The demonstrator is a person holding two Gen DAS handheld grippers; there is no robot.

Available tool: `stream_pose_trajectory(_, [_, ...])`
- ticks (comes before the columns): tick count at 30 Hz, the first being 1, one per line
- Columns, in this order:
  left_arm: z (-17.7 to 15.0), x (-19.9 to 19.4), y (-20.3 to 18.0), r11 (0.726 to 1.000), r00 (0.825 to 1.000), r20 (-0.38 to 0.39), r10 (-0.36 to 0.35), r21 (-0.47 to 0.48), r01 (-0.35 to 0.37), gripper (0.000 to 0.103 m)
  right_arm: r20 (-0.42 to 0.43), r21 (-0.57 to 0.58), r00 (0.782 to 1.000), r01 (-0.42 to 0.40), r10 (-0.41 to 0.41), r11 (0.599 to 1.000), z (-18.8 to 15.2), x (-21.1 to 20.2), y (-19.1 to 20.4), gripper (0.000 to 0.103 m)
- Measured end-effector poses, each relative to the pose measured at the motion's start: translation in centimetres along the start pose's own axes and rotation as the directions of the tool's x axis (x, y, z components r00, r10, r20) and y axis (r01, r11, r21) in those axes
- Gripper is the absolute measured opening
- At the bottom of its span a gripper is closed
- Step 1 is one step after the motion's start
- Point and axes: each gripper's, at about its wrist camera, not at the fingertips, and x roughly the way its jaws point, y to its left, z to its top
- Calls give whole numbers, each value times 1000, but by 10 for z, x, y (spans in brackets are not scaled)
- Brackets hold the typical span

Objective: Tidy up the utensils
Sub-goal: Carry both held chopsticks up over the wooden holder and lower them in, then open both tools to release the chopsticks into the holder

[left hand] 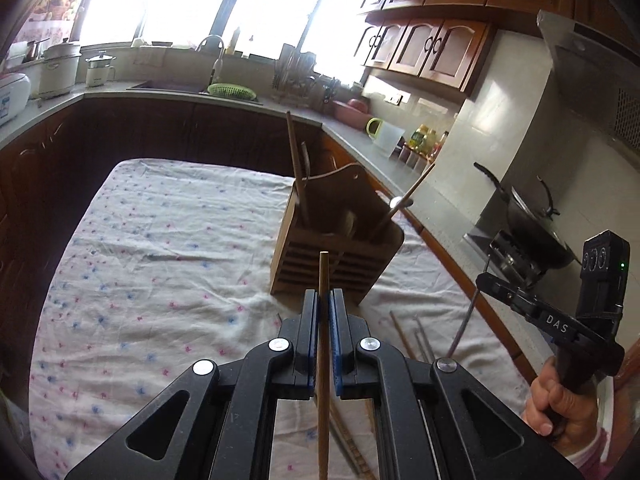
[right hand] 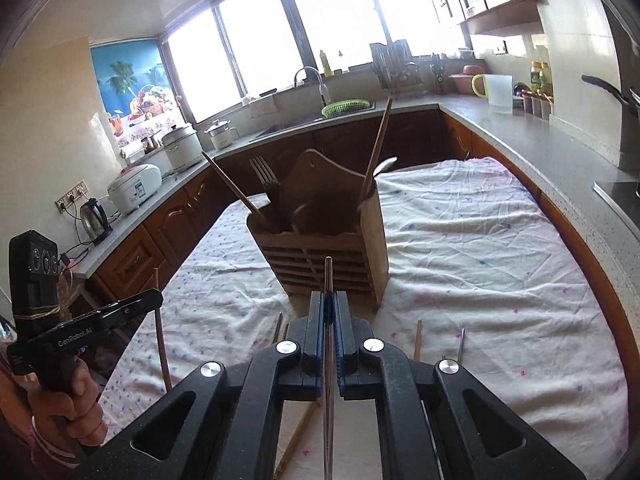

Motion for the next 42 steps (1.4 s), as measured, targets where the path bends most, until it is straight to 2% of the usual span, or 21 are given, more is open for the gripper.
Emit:
stream_pose_trajectory(5, [2,-24,0,1000,999,51,-15,14,14,4,64,-8,998,5,-5,1000,19,-14,3,4])
stream_pose_trajectory(11, [12,-26,-6,1000,997,81,-11,28,9,4,107,-13,994,7,-5,1000,38,-18,3,4])
stream_pose_trajectory(17, [36,-24,-9,999,991,133,-4,43,-2,4,143,-10,990,6,-4,1000,55,-18,3,4])
stream_pose_trajectory(23, [72,-19,-16,998,977,212,2,60,-15,4,218,-2,976,4,-3,1000,89,-20,3,4])
stream_pose_trajectory(28, [99,1,-25,996,958,287,22,74,-45,4,288,9,957,17,-19,1000,122,-16,3,4])
stream_pose_trajectory(32, [112,29,-27,995,946,321,50,64,-75,4,303,22,953,25,-31,999,138,1,-2,4])
stream_pose_trajectory(37, [107,75,-21,995,945,318,82,30,-97,4,279,25,959,45,-50,999,134,33,-7,4])
stream_pose_trajectory(42, [91,116,-16,992,954,279,109,24,-120,4,230,23,971,65,-68,998,116,65,-13,4])
